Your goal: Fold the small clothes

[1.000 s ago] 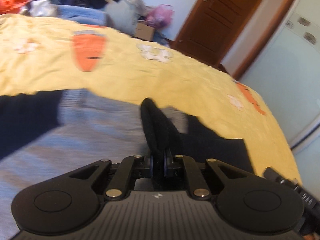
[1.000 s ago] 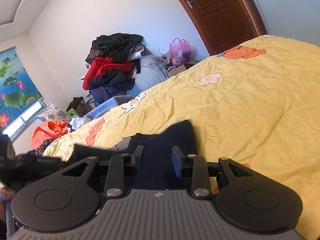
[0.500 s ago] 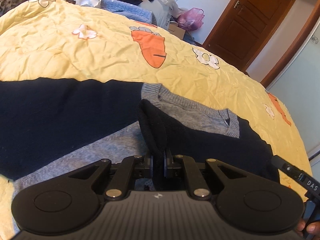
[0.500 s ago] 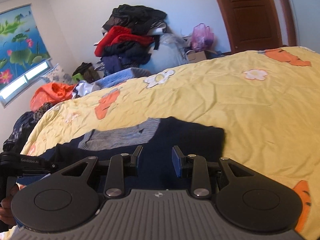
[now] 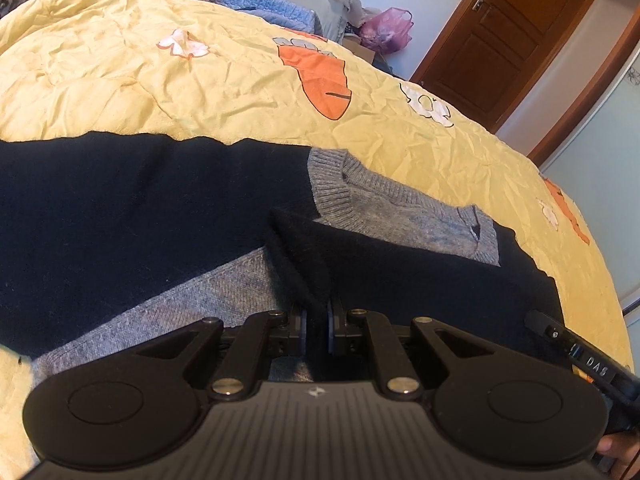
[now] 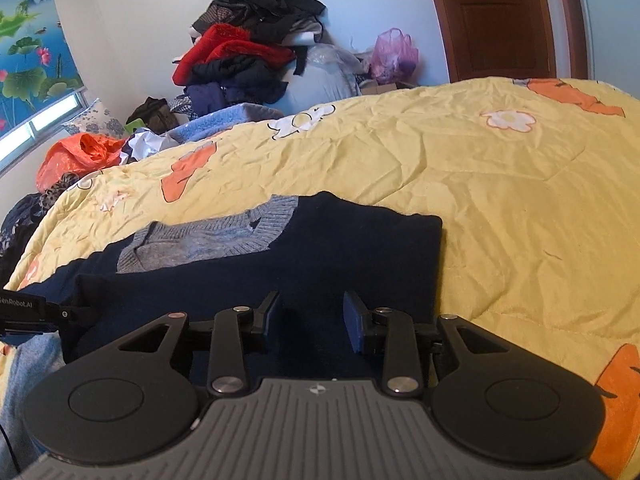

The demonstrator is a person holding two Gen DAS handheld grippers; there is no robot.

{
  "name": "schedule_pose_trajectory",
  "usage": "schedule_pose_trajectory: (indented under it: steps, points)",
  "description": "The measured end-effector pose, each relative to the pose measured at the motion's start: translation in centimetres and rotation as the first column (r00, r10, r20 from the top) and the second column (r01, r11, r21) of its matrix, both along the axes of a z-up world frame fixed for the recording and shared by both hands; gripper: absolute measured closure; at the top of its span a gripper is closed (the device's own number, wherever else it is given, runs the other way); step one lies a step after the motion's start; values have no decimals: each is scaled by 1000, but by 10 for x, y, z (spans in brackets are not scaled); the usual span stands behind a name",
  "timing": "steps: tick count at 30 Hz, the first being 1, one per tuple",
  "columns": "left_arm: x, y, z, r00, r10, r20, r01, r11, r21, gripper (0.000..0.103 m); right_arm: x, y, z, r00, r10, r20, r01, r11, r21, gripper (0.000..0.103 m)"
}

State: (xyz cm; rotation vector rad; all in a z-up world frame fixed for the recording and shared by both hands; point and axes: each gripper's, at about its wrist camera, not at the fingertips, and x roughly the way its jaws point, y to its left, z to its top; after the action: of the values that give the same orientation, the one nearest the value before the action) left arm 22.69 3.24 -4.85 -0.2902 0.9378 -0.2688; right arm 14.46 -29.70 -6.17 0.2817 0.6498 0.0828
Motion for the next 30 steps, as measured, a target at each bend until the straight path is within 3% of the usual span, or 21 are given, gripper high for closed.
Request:
schedule_pose_trajectory:
  steps: [5,7,9,11,14,15,17,18,21,24,26,28,30]
  points:
    - [-6,1,-3,999,6,54,-6,1000,-1,91,-5,2,-3,999,-6,37,6,1000,-10,64]
    - [-14,7,0,997,21,80,-21,1000,-12,84,-5,2,-2,999,-5,38,5,1000,-16,64]
    - [-28,22,10,991,82,106,-81,997,-18,63,-5,2,-2,999,-5,39,5,1000,-16,64]
    - [-47,52,23,972,161,169,-155,987,-51,19,-5,2,-2,999,-5,39,5,1000,-13,64]
    - [-76,115,39,910,322,262,-309,947,-90,12,-5,1,-2,999,-4,41,4,1000,-1,62]
    - [-80,140,41,891,372,260,-361,928,-92,12,-5,1,-2,999,1,43,-1,1000,2,59]
    - [-88,195,40,835,499,232,-486,866,-114,12,-6,3,-2,999,12,46,-12,1000,0,55]
    - [-92,222,38,798,565,210,-549,825,-133,12,-7,5,-1,999,17,47,-17,1000,-9,52]
    - [-109,297,29,651,748,129,-712,660,-240,12,-7,10,0,998,35,46,-33,999,-38,46]
    - [-117,346,22,541,837,81,-790,539,-291,12,-6,13,0,998,40,45,-38,998,-51,45]
    - [-116,367,16,521,853,41,-801,505,-322,12,-6,12,0,998,42,45,-39,998,-48,45]
    - [-111,380,10,520,854,0,-799,486,-355,12,-6,11,0,998,42,46,-40,998,-43,44]
    - [-107,387,-1,534,844,-49,-783,472,-405,12,-6,10,0,998,42,47,-40,998,-39,44]
